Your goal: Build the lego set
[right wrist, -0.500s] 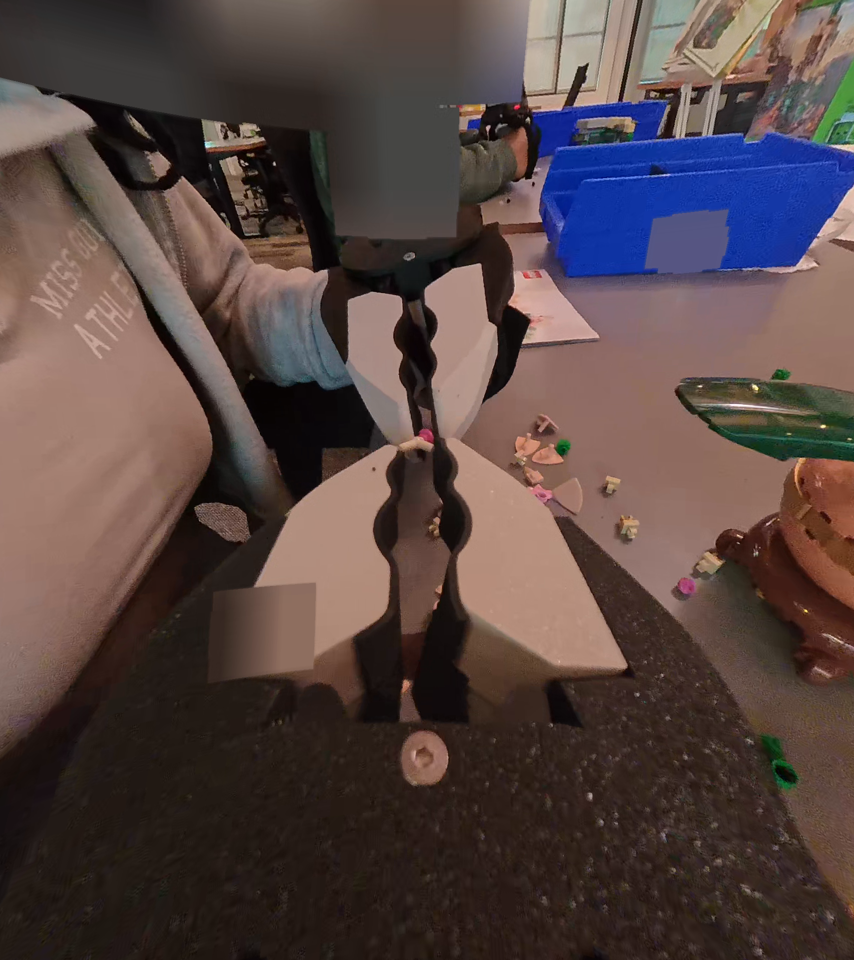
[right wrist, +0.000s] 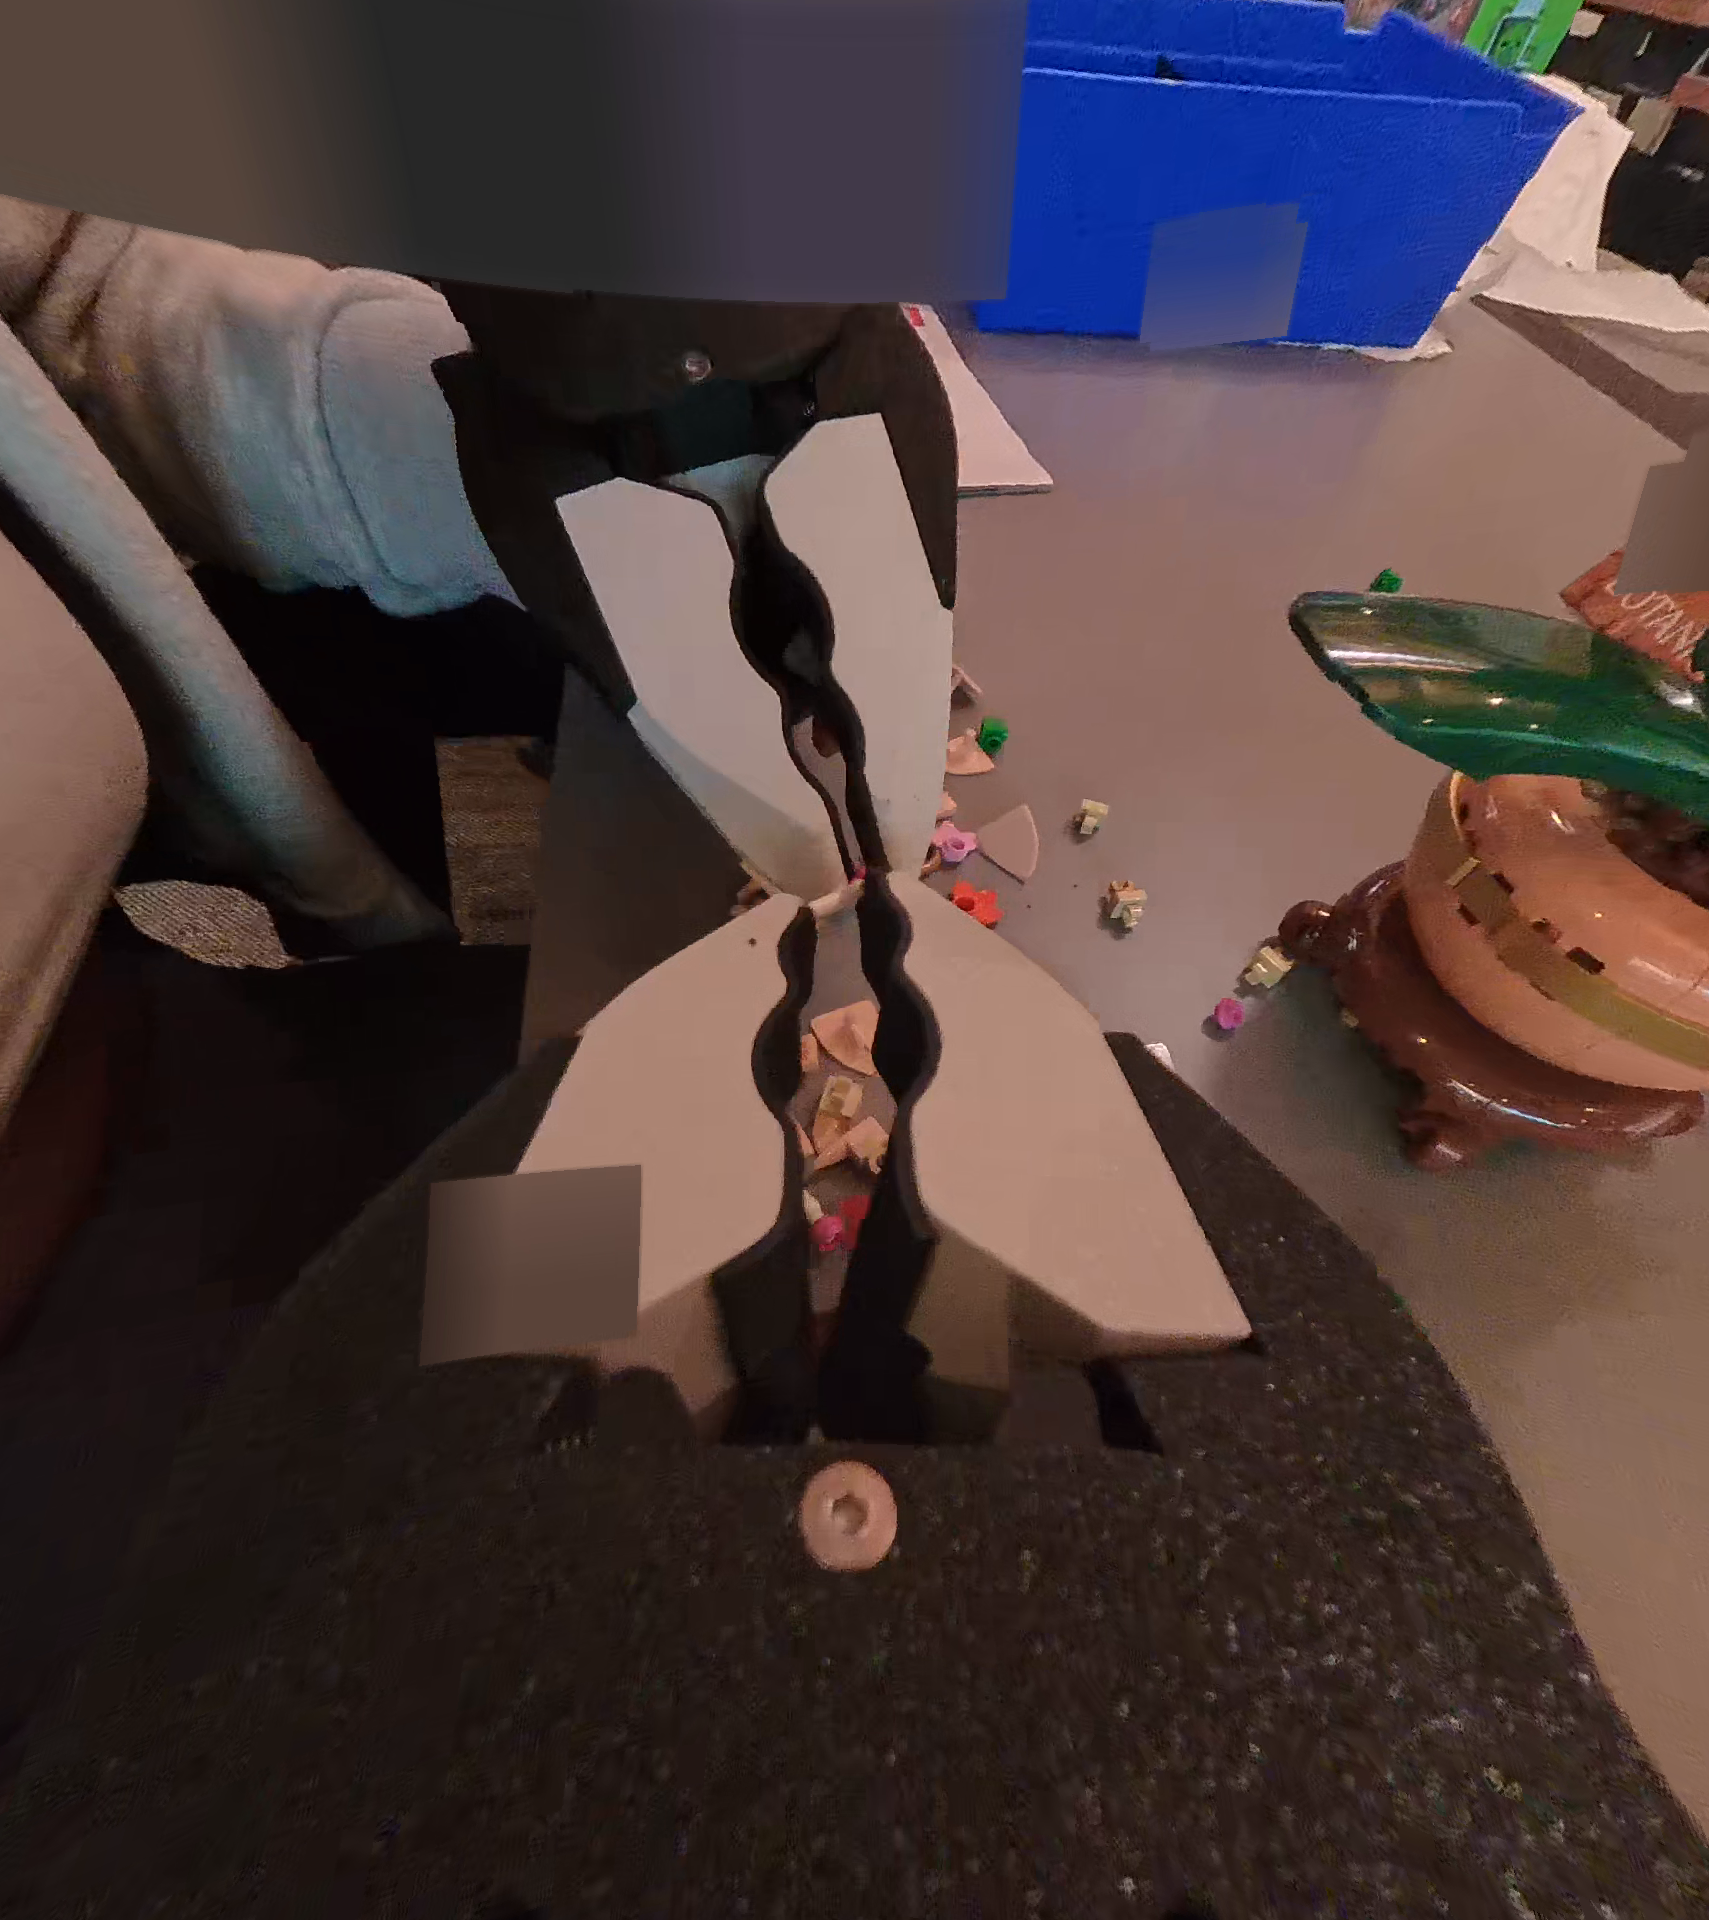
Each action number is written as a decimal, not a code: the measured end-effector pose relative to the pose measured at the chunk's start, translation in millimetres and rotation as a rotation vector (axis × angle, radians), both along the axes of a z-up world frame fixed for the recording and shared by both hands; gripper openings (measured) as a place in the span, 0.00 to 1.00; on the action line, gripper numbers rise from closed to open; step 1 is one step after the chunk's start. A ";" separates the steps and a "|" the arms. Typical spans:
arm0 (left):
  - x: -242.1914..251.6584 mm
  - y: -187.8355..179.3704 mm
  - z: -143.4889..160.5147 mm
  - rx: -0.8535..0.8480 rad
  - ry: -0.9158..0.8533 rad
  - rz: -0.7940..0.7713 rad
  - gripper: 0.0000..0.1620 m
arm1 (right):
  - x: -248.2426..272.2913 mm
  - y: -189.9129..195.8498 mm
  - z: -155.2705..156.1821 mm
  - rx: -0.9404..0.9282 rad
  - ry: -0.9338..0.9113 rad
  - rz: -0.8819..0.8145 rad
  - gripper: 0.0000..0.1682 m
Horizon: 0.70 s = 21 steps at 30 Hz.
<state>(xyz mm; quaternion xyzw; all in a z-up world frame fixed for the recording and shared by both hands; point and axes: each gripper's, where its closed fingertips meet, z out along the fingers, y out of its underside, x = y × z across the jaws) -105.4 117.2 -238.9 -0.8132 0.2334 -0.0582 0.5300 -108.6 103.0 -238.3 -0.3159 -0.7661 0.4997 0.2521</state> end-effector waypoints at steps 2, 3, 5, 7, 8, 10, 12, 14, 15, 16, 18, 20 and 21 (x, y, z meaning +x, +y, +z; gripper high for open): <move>-2.5 1.0 -4.8 -0.009 0.007 0.040 0.01 | -1.1 0.4 -4.5 0.062 0.016 -0.010 0.04; -4.2 1.5 -5.3 -0.010 -0.006 0.063 0.01 | -1.5 0.5 -5.2 0.066 0.021 -0.013 0.03; -19.1 4.5 -1.0 0.018 -0.003 0.152 0.00 | 2.6 -7.8 -7.5 0.033 -0.020 0.060 0.00; -20.1 4.4 9.2 0.033 -0.066 0.146 0.00 | -1.0 -10.3 -17.9 0.097 -0.022 0.039 0.00; -18.2 4.0 10.8 0.033 -0.057 0.144 0.00 | -5.8 -2.9 -20.2 0.155 -0.003 0.005 0.00; -22.4 3.8 5.9 0.034 0.023 0.174 0.00 | -5.6 -1.6 -12.3 0.068 -0.030 0.027 0.00; -26.3 3.3 -0.7 0.020 0.039 0.189 0.00 | -8.5 -0.9 0.2 -0.018 0.002 0.008 0.00; -25.1 2.9 -2.4 0.010 0.028 0.188 0.00 | -12.3 3.4 7.7 0.018 0.079 -0.031 0.08; -23.7 2.8 -2.5 0.003 0.029 0.184 0.00 | -13.3 4.8 6.3 0.080 0.101 -0.040 0.12; -22.5 2.9 -3.1 -0.008 0.036 0.181 0.00 | -12.7 3.8 3.1 0.155 0.121 -0.026 0.13; -19.1 3.3 -4.9 -0.034 0.050 0.167 0.00 | -12.2 0.2 0.9 0.270 0.174 -0.005 0.16; -13.6 3.7 -4.6 -0.052 0.050 0.145 0.00 | -13.4 -0.6 -0.4 0.380 0.211 0.005 0.13; -12.2 3.8 -3.5 -0.056 0.044 0.142 0.00 | -13.7 -0.6 -0.4 0.418 0.229 0.010 0.11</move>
